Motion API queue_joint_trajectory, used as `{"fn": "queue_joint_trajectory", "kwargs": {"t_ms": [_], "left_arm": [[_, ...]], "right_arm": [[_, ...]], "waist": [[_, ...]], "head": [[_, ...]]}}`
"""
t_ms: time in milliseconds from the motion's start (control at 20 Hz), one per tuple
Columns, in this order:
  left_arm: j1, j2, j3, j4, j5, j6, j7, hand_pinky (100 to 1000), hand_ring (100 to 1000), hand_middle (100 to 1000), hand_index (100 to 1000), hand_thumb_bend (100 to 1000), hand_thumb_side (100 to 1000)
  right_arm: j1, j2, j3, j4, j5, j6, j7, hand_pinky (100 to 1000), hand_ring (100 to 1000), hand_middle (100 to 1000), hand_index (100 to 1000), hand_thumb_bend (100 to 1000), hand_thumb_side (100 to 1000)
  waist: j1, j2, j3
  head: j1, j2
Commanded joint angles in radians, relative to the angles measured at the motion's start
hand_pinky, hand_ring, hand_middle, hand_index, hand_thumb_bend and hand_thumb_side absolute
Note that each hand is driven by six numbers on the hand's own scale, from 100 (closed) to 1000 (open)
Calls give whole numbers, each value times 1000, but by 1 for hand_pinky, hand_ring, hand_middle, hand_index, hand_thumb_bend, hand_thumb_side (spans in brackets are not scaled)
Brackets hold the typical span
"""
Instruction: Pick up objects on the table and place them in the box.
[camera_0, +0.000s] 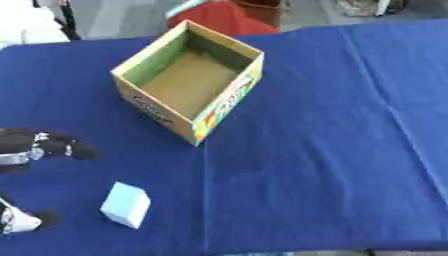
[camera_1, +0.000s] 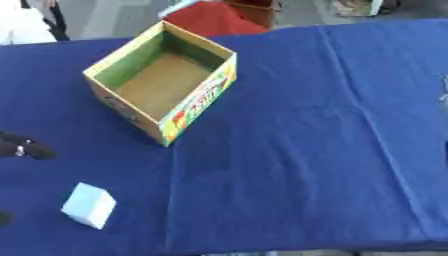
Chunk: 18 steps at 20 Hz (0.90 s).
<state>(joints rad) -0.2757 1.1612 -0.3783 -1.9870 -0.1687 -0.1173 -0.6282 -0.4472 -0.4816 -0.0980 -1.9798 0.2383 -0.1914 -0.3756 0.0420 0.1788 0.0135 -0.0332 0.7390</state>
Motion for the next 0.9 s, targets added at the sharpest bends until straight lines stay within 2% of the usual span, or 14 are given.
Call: {"fn": "queue_joint_trajectory", "kwargs": {"t_ms": [50, 300, 650, 900], "left_arm": [[-17, 42, -3, -13, 1, -5, -31, 869, 886, 873, 986, 391, 141], [-23, 42, -21, -13, 1, 2, -73, 875, 893, 881, 985, 414, 179], [-20, 32, -45, -13, -93, 114, -95, 884, 903, 882, 976, 427, 184], [-42, 9, -68, -13, -128, 158, -66, 885, 908, 883, 966, 440, 169]], "right_arm": [[-5, -21, -6, -20, -8, -1, 1, 705, 748, 847, 794, 100, 1000], [0, -19, -6, -20, -8, 0, 1, 705, 748, 848, 794, 100, 1000], [4, -16, -7, -20, -9, 2, 2, 704, 747, 849, 793, 100, 1000], [4, -13, -6, -20, -11, 3, 3, 703, 747, 849, 793, 100, 1000]], "waist": [[2, -17, 1], [7, -22, 2], [11, -24, -1], [10, -24, -4]], "head": [[-1, 11], [-3, 19], [3, 22], [3, 24]]}}
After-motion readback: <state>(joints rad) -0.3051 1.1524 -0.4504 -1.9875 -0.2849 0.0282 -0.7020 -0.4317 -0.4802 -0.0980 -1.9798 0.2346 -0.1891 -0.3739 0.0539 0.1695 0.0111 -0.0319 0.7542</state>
